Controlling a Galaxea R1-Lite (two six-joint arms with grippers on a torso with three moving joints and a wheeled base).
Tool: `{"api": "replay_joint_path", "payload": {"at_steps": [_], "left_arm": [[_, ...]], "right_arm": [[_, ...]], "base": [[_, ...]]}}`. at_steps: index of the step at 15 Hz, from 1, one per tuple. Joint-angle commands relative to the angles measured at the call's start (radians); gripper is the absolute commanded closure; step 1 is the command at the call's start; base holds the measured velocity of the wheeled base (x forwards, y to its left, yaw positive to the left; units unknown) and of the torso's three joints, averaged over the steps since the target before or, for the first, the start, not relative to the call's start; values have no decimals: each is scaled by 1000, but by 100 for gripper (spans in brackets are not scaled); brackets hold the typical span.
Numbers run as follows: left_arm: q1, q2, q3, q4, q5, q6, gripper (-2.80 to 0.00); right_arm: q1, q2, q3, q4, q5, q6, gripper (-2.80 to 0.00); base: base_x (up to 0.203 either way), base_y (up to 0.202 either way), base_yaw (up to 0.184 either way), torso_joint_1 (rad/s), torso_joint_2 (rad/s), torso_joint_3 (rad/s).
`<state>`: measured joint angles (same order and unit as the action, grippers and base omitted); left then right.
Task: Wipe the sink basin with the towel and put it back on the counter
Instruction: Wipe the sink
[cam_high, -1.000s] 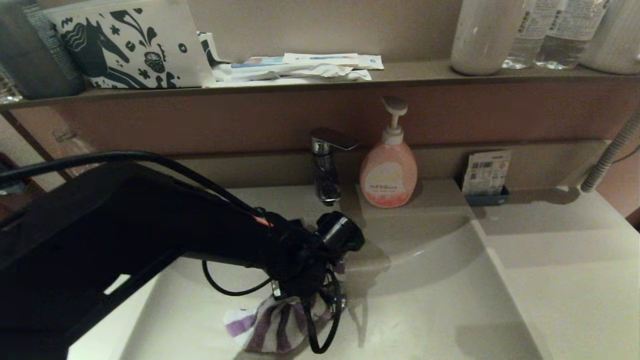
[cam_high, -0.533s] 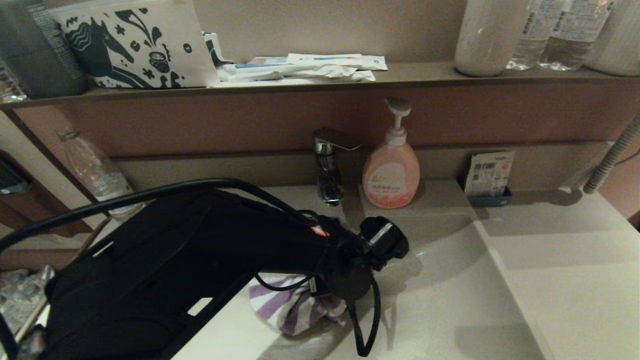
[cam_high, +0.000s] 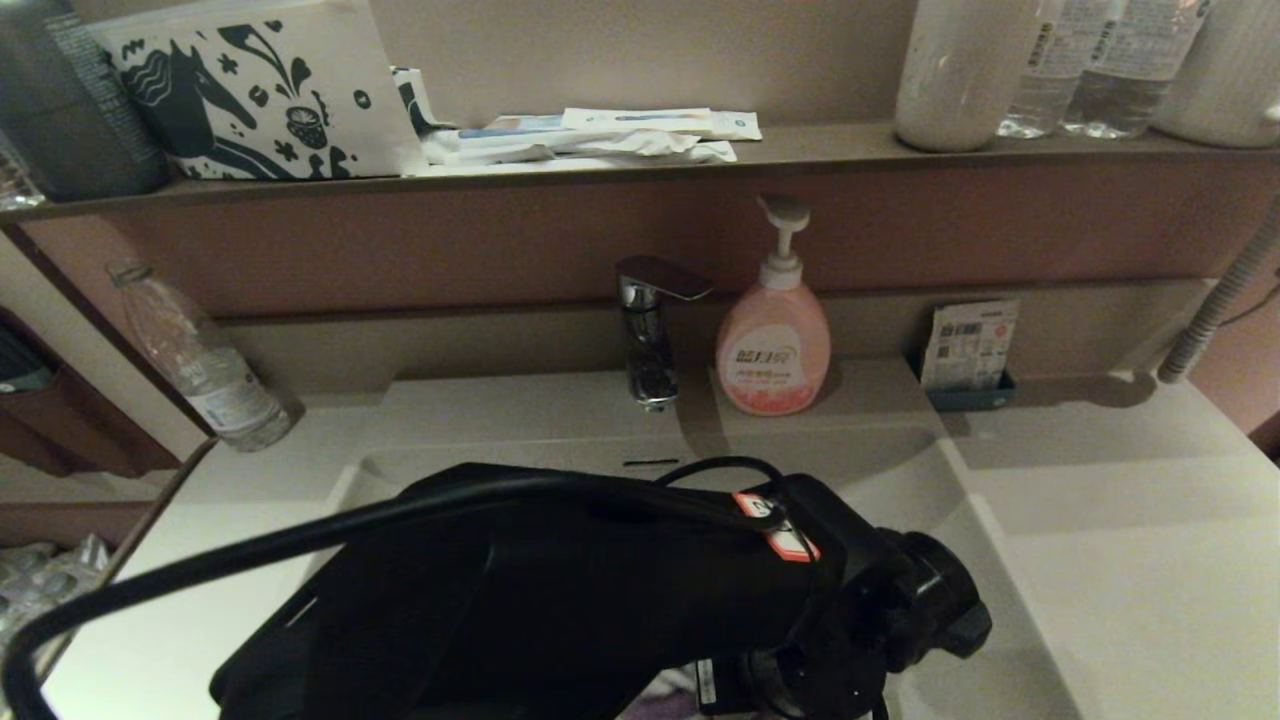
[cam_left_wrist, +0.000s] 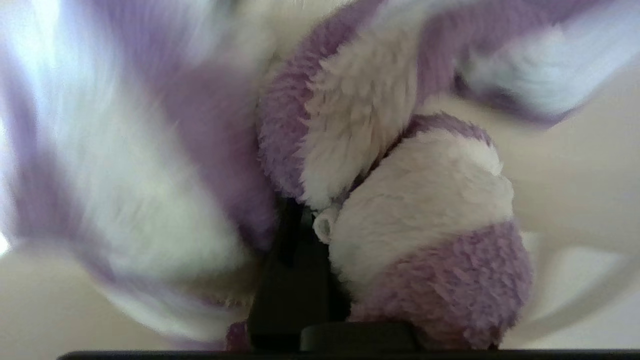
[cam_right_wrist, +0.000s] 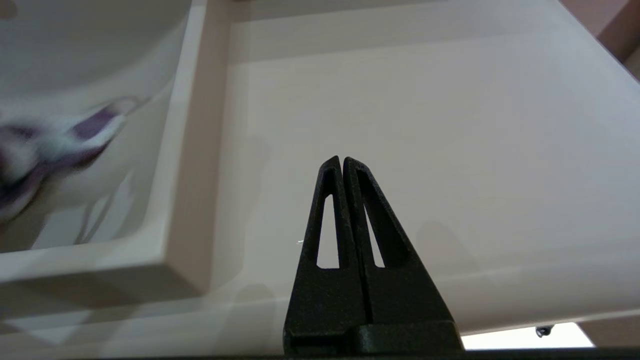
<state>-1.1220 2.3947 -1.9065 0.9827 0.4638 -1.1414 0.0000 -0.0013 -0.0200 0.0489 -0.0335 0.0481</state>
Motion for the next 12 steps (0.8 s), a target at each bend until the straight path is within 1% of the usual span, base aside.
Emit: {"api": "replay_joint_path", "payload": {"at_steps": [1, 2, 4, 6, 9, 12], "left_arm": [[-3, 9, 32, 74, -12, -43, 0], [-3, -4, 73, 82, -26, -55, 0], [0, -45, 179, 77, -34, -58, 0], [19, -121, 320, 38, -35, -42, 0], [59, -286, 540, -57, -32, 36, 0], [107, -435, 701, -102, -24, 110, 0]], "right_arm": [[0, 1, 0, 0, 0, -1, 0], [0, 1, 0, 0, 0, 0, 0], [0, 1, 0, 0, 0, 1, 0], [0, 1, 0, 0, 0, -1, 0], [0, 1, 0, 0, 0, -1, 0], [0, 1, 0, 0, 0, 1, 0]], "base": [[0, 0, 0, 0, 0, 0], [0, 0, 0, 0, 0, 0], [0, 0, 0, 0, 0, 0], [0, 0, 0, 0, 0, 0], [0, 0, 0, 0, 0, 0], [0, 0, 0, 0, 0, 0]]}}
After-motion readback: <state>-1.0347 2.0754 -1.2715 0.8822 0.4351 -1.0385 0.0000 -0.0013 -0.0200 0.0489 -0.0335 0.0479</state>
